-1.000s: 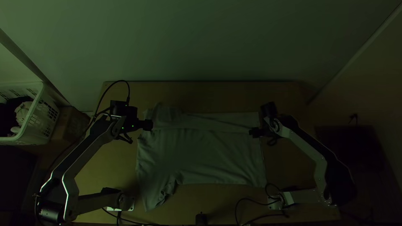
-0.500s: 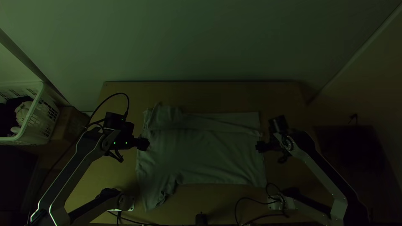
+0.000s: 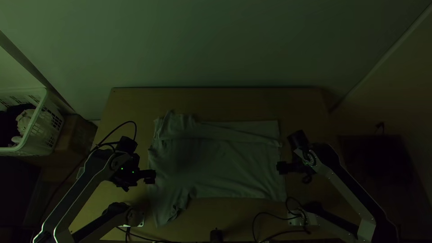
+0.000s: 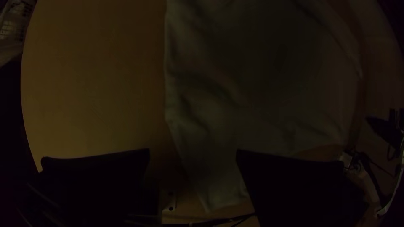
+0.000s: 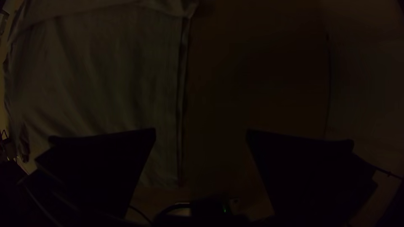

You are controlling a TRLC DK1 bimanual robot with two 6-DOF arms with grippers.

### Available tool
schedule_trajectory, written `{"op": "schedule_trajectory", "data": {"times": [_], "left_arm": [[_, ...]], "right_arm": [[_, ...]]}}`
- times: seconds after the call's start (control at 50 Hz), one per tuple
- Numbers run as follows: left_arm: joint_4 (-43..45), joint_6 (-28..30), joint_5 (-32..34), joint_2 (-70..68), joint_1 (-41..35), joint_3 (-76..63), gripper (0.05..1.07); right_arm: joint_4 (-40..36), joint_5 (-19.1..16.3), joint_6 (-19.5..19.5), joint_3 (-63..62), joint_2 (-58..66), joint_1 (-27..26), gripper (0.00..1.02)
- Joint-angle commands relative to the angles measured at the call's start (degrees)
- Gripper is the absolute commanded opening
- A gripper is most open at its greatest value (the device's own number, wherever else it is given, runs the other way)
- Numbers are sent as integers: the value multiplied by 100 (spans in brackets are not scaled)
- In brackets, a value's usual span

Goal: Fold the t-shirt

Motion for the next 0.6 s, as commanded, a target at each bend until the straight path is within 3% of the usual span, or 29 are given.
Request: {"op": "schedule_trajectory", "data": {"times": [0.0, 0.16, 0.58], "left_arm": [[-194, -848, 45, -22, -284, -319, 103], [-18, -1437, 27, 66, -926, -723, 103], [685, -1428, -157, 392, -1568, -1382, 98]], "right_arm": [[-111, -73, 166, -173, -62, 59, 99], [-111, -170, 157, -182, -88, 50, 99], [-243, -425, 148, -173, -150, -73, 97]]}}
